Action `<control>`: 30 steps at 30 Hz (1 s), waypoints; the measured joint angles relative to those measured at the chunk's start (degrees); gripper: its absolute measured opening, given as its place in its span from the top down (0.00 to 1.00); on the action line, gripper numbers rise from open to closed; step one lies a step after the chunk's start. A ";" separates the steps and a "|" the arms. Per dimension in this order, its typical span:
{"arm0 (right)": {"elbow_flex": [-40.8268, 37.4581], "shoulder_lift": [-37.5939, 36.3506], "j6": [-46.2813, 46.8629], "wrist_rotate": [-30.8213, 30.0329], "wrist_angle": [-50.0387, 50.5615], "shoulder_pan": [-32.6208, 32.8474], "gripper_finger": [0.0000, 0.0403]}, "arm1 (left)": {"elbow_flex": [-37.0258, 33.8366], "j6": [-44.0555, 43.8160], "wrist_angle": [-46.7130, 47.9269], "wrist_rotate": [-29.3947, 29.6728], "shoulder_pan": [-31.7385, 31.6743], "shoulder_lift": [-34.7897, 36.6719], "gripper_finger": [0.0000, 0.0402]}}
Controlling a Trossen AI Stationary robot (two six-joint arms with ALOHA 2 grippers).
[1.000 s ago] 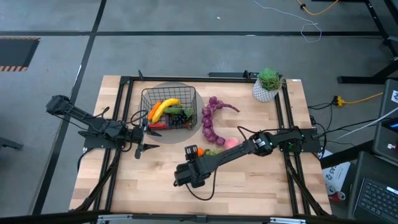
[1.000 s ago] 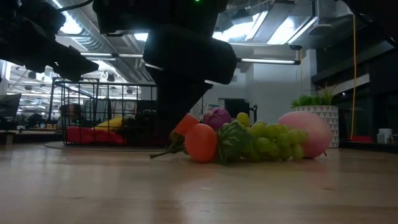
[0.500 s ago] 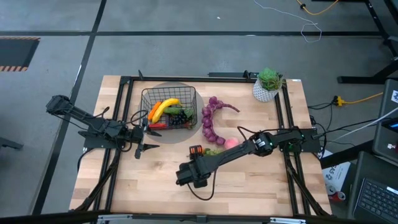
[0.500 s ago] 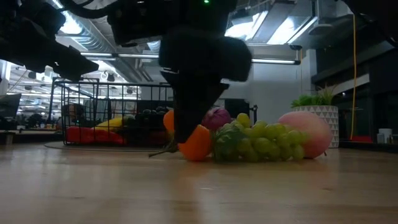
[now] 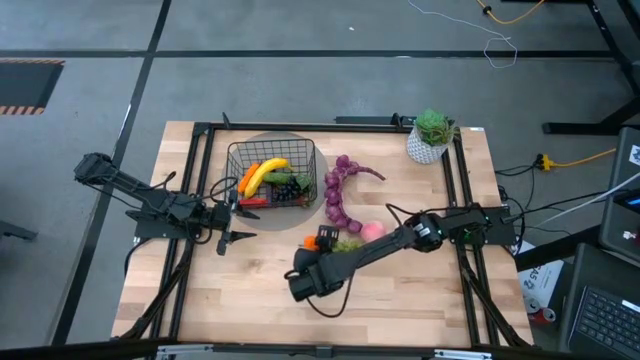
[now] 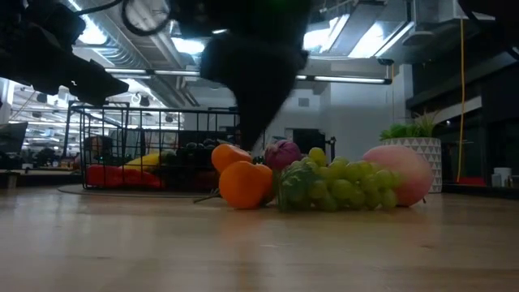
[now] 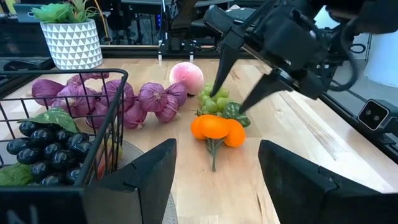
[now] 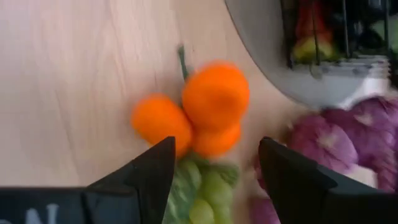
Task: Build produce basket
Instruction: Put the oranges into the wire basket
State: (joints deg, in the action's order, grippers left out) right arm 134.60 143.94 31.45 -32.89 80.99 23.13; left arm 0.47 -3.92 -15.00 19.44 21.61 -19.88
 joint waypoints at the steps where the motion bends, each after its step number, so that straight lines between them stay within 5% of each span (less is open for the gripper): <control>1: 0.00 0.00 0.09 0.28 -1.80 -0.35 0.43 | 0.00 0.00 -0.02 0.00 0.00 0.02 0.44; 13: -0.02 0.00 11.82 10.59 -6.15 -6.98 0.43 | 0.00 0.00 0.00 0.00 0.00 0.00 0.44; 30: -0.15 1.68 13.50 10.41 -7.64 -8.61 0.43 | 0.00 0.00 0.00 0.00 0.00 0.01 0.44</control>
State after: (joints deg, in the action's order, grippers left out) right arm 134.45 145.62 44.95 -22.49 73.36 14.52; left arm 0.47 -3.92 -15.00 19.44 21.61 -19.87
